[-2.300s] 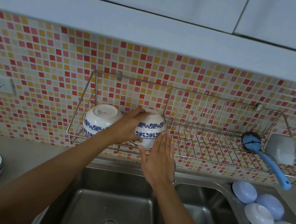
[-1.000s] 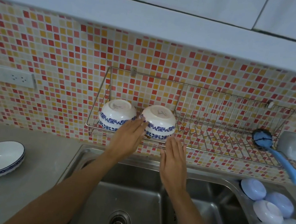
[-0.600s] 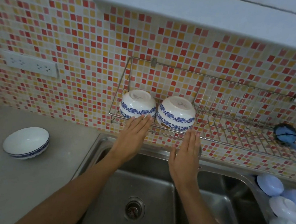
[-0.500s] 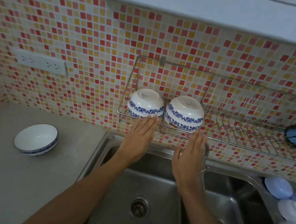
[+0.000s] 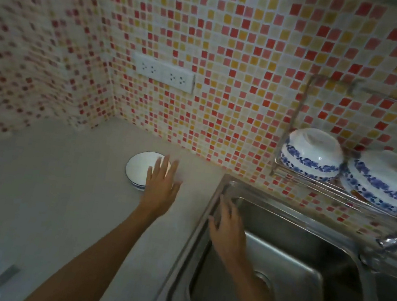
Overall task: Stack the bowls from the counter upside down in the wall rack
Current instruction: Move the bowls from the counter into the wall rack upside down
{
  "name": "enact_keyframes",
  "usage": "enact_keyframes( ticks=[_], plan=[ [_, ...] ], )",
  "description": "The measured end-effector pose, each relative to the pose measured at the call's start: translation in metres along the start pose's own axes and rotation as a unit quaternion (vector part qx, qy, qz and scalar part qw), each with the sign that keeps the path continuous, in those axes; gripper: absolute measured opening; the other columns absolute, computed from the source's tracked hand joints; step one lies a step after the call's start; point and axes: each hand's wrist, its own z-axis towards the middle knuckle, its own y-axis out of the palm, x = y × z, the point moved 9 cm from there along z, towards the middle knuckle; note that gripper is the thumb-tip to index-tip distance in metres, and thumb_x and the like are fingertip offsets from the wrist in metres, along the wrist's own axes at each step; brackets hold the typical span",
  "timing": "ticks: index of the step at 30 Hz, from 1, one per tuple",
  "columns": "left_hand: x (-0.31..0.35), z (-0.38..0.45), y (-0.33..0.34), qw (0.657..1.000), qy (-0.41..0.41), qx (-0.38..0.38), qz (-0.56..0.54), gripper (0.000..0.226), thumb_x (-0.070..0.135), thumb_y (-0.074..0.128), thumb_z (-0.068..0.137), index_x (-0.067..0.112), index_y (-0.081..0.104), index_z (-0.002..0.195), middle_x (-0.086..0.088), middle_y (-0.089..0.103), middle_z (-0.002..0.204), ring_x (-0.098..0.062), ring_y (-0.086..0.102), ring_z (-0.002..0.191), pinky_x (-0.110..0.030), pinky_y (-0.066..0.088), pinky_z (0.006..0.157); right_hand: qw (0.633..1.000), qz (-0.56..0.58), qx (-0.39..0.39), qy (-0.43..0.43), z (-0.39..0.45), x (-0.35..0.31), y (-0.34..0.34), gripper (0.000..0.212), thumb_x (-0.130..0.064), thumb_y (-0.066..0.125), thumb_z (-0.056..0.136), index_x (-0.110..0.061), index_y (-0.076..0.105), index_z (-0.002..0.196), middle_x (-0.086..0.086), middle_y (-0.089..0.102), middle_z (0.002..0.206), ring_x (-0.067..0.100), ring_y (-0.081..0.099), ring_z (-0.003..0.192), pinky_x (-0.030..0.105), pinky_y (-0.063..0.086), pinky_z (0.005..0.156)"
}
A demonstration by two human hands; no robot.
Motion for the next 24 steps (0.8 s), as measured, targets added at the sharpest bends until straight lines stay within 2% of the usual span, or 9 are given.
enact_keyframes(
  ticks=[3, 7, 10, 13, 17, 20, 22, 24],
  plan=[
    [-0.075, 0.005, -0.021, 0.993, -0.093, 0.042, -0.056, 0.055, 0.033, 0.040, 0.099, 0.012, 0.027, 0.147, -0.018, 0.014, 0.158, -0.035, 0.015, 0.145, -0.044, 0.015, 0.117, 0.998, 0.029, -0.049, 0.013, 0.025, -0.040, 0.040, 0.065, -0.036, 0.052, 0.093, -0.025, 0.022, 0.151, 0.009, 0.034, 0.151, 0.028, 0.037, 0.135, 0.040, 0.037, 0.105],
    [-0.148, 0.008, -0.019, 0.971, -0.196, 0.046, -0.128, 0.054, 0.031, 0.041, 0.098, 0.010, 0.028, 0.146, -0.019, 0.015, 0.157, -0.034, 0.017, 0.143, -0.043, 0.017, 0.115, 0.994, 0.039, -0.091, 0.049, 0.059, -0.080, 0.081, 0.065, -0.043, 0.049, 0.094, -0.028, 0.019, 0.150, 0.010, 0.040, 0.145, 0.030, 0.045, 0.128, 0.041, 0.041, 0.100],
    [-0.181, 0.015, -0.008, 0.956, -0.239, 0.032, -0.169, 0.056, 0.029, 0.043, 0.098, 0.006, 0.025, 0.146, -0.020, 0.021, 0.155, -0.034, 0.019, 0.143, -0.042, 0.018, 0.115, 0.985, 0.083, -0.116, 0.094, 0.082, -0.098, 0.107, 0.068, -0.048, 0.050, 0.093, -0.026, 0.021, 0.150, 0.014, 0.047, 0.141, 0.032, 0.049, 0.125, 0.042, 0.041, 0.100],
    [-0.201, 0.023, 0.004, 0.935, -0.286, 0.008, -0.208, 0.058, 0.027, 0.046, 0.097, 0.003, 0.025, 0.145, -0.021, 0.027, 0.150, -0.035, 0.035, 0.135, -0.039, 0.029, 0.109, 0.968, 0.122, -0.157, 0.152, 0.095, -0.106, 0.134, 0.075, -0.057, 0.049, 0.090, -0.023, 0.019, 0.150, 0.016, 0.046, 0.143, 0.036, 0.045, 0.128, 0.043, 0.038, 0.102],
    [-0.218, 0.037, 0.025, 0.920, -0.313, -0.023, -0.235, 0.046, 0.018, 0.049, 0.094, 0.000, 0.039, 0.136, -0.025, 0.040, 0.139, -0.038, 0.047, 0.121, -0.038, 0.038, 0.099, 0.944, 0.177, -0.172, 0.220, 0.103, -0.111, 0.160, 0.084, -0.062, 0.054, 0.083, -0.020, 0.023, 0.148, 0.018, 0.044, 0.144, 0.037, 0.047, 0.127, 0.042, 0.041, 0.102],
    [-0.228, 0.043, 0.043, 0.903, -0.335, -0.034, -0.267, 0.038, 0.009, 0.044, 0.092, -0.001, 0.048, 0.128, -0.025, 0.053, 0.128, -0.040, 0.052, 0.116, -0.038, 0.042, 0.093, 0.922, 0.226, -0.172, 0.261, 0.107, -0.108, 0.175, 0.085, -0.062, 0.051, 0.067, -0.019, 0.037, 0.139, 0.018, 0.056, 0.129, 0.037, 0.064, 0.102, 0.046, 0.054, 0.088],
    [-0.227, 0.041, 0.049, 0.889, -0.352, -0.035, -0.291, 0.038, 0.007, 0.040, 0.092, 0.000, 0.048, 0.129, -0.021, 0.054, 0.129, -0.037, 0.051, 0.117, -0.036, 0.041, 0.093, 0.906, 0.261, -0.184, 0.278, 0.106, -0.110, 0.182, 0.059, -0.048, 0.051, 0.076, -0.016, 0.045, 0.126, 0.015, 0.066, 0.109, 0.032, 0.070, 0.077, 0.038, 0.058, 0.066],
    [-0.225, 0.039, 0.051, 0.879, -0.358, -0.026, -0.313, 0.037, 0.007, 0.038, 0.092, 0.002, 0.047, 0.128, -0.019, 0.055, 0.129, -0.036, 0.051, 0.117, -0.033, 0.040, 0.093, 0.884, 0.302, -0.207, 0.290, 0.105, -0.116, 0.188, 0.035, -0.032, 0.046, 0.086, -0.016, 0.047, 0.116, 0.015, 0.072, 0.089, 0.023, 0.065, 0.055, 0.027, 0.048, 0.048]
  ],
)
